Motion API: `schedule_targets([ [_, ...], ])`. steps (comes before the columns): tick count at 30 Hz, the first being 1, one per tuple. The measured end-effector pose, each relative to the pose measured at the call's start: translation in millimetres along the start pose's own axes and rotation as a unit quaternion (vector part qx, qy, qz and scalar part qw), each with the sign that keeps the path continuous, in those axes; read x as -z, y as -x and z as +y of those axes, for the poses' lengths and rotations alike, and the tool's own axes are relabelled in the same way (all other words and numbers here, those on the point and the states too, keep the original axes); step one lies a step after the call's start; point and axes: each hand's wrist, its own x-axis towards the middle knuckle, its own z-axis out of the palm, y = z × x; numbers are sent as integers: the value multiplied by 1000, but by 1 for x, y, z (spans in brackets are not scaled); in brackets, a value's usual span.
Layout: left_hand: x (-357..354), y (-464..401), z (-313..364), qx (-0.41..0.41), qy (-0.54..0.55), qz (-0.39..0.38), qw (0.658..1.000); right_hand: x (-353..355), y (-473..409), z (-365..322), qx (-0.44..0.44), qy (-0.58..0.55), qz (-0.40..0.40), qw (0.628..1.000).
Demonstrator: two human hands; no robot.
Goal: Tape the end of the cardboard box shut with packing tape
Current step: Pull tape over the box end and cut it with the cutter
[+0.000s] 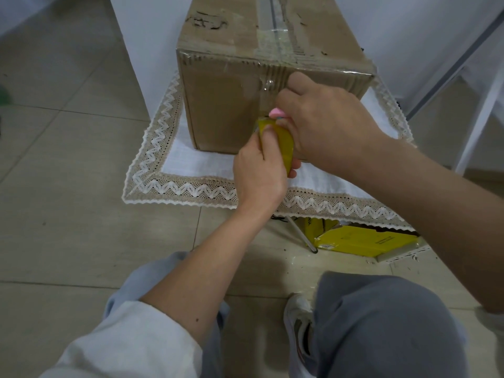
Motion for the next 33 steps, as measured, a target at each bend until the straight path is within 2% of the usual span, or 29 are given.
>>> schedule_targets([
  [7, 0, 0, 0, 6, -2, 5, 1000, -6, 8, 13, 13, 10, 12, 1000],
  [10, 1, -3, -2, 48, 13, 18, 999, -15, 19, 24, 5, 29, -6, 1000],
  [18, 1, -3, -2, 60, 6, 24, 998, -24, 36, 30, -31, -26, 22, 999],
  [21, 2, 0, -2, 51, -35, 15, 998, -28, 43, 38, -75, -98, 51, 991],
  [25, -1, 6, -1, 18, -104, -24, 994, -34, 64, 51, -174, -213, 83, 958],
  [30, -11, 9, 0, -15, -138, -80, 987, -44, 93, 59, -294, -245, 132, 915],
  [33, -19, 9, -3, -33, -158, -116, 980, -53, 103, 64, -336, -256, 130, 897],
])
